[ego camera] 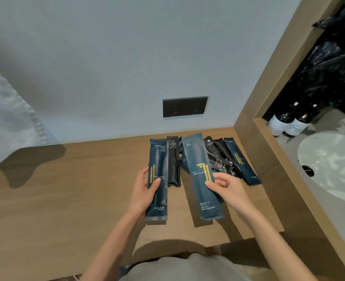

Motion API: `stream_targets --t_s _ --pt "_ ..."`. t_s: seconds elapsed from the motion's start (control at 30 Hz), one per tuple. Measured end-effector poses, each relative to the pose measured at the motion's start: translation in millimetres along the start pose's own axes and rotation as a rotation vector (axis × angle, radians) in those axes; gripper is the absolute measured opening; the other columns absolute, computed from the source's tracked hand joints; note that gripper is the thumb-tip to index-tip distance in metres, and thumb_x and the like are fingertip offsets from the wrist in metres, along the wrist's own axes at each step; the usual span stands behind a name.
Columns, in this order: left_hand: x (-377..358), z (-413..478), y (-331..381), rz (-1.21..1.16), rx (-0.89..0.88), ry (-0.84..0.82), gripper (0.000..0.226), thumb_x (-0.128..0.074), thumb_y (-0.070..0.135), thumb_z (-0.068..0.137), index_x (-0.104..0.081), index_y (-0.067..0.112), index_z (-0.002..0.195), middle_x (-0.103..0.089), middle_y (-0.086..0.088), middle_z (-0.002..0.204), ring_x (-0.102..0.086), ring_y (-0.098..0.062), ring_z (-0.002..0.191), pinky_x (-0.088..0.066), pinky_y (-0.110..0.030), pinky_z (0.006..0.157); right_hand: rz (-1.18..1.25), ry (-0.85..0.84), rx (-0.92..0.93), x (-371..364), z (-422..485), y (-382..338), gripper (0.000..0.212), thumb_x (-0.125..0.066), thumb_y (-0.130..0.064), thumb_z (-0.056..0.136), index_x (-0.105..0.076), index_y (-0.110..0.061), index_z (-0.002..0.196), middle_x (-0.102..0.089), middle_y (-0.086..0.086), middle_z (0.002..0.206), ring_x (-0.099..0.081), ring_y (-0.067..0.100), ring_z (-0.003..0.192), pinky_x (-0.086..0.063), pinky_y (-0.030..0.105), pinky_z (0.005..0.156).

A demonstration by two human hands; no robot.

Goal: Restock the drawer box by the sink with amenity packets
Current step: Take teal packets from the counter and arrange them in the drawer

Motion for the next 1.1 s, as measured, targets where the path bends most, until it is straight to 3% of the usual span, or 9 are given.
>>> stream_targets --t_s 0.17,0.3,0.4,0.5,0.63,0.77,0.83,0.97,1.1 --pt "-16.5 -16.0 25.5 -0.106 -0.019 -0.107 0.045 -0.055 0.011 0.094 -0.039 0.017 0.137 -0.062 -0.013 0.126 -0.06 -0.027 0.117 -0.047 -0.048 0.101 0.093 -0.017 -0.014 -16.1 -11.8 -9.0 0.02 -0.068 -0.016 0.087 -0.066 -0.017 0.107 -0.077 0.0 0.093 -0.073 0.012 0.088 -0.054 0.023 0.074" --pt "-27.0 -27.9 37.6 -0.217 -0.01 -0.174 0.039 -0.049 0.007 0.097 -0.04 0.017 0.133 -0.064 -0.013 0.123 -0.066 -0.023 0.104 -0.056 -0.034 0.088 0.103 -0.032 0.046 -31.8 -15.9 -11.0 0.018 -0.063 -0.01 0.09 -0.068 -0.02 0.104 -0.077 -0.003 0.092 -0.072 0.009 0.088 -0.053 0.017 0.072" --pt "-30.2 -32.1 40.2 -0.244 -0.017 -0.203 0.034 -0.051 0.013 0.096 -0.044 0.022 0.129 -0.066 -0.009 0.121 -0.068 -0.018 0.101 -0.057 -0.027 0.078 0.005 0.037 0.097 -40.4 -13.9 -7.4 0.017 -0.068 -0.018 0.085 -0.073 -0.03 0.095 -0.075 -0.007 0.093 -0.069 0.011 0.093 -0.056 0.032 0.08" --pt "-30.3 -36.4 42.4 -0.226 -0.038 -0.199 0.033 -0.058 0.009 0.092 -0.049 0.024 0.12 -0.071 -0.005 0.113 -0.07 -0.017 0.098 -0.056 -0.026 0.072 -0.067 0.11 0.09 -48.6 -11.1 -3.4 0.012 -0.072 -0.025 0.079 -0.073 -0.029 0.09 -0.073 -0.004 0.088 -0.068 0.013 0.087 -0.06 0.04 0.073" --pt "-26.8 -37.9 43.8 -0.213 -0.062 -0.158 0.039 -0.063 0.001 0.087 -0.051 0.032 0.109 -0.073 -0.005 0.104 -0.072 -0.012 0.086 -0.055 -0.022 0.064 -0.12 0.142 0.12 -55.2 -10.3 -4.8 0.013 -0.075 -0.024 0.077 -0.069 -0.027 0.089 -0.07 -0.004 0.084 -0.068 0.009 0.076 -0.059 0.031 0.068" --pt "-16.1 -34.5 45.2 -0.226 -0.06 -0.099 0.043 -0.063 0.001 0.086 -0.05 0.027 0.118 -0.074 -0.004 0.104 -0.072 -0.012 0.085 -0.056 -0.023 0.064 -0.154 0.136 0.105 -40.1 2.2 1.1 0.02 -0.072 -0.026 0.082 -0.064 -0.028 0.1 -0.067 -0.012 0.097 -0.064 0.004 0.083 -0.053 0.016 0.066" --pt "-9.2 -32.3 47.0 -0.248 -0.052 -0.077 0.045 -0.063 0.001 0.086 -0.048 0.026 0.12 -0.074 -0.004 0.104 -0.072 -0.012 0.084 -0.056 -0.023 0.064 -0.298 0.153 0.082 -21.9 20.6 16.7 0.028 -0.07 -0.028 0.083 -0.061 -0.028 0.11 -0.063 -0.015 0.11 -0.06 0.007 0.097 -0.051 0.021 0.08" --pt "3.8 -27.5 49.3 -0.248 -0.031 -0.046 0.047 -0.063 0.002 0.086 -0.048 0.024 0.124 -0.074 -0.006 0.102 -0.073 -0.015 0.084 -0.058 -0.025 0.064 -0.716 0.156 -0.019 11.0 65.1 56.3 0.051 -0.071 -0.031 0.083 -0.052 -0.02 0.13 -0.053 0.0 0.133 -0.048 0.019 0.123 -0.043 0.036 0.1" --pt "12.1 -25.3 50.9 -0.239 -0.027 -0.019 0.049 -0.064 0.002 0.086 -0.047 0.024 0.126 -0.075 -0.005 0.1 -0.073 -0.015 0.083 -0.057 -0.024 0.062 -0.908 0.137 -0.13 17.7 89.3 75.8 0.061 -0.069 -0.04 0.083 -0.046 -0.02 0.136 -0.046 0.006 0.141 -0.04 0.028 0.131 -0.039 0.043 0.103"
Point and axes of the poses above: each hand's wrist, its own z-axis towards the middle knuckle, its own x-axis out of the back of the hand, y = z × x, the point moved 2 cm from there along z, towards the middle knuckle
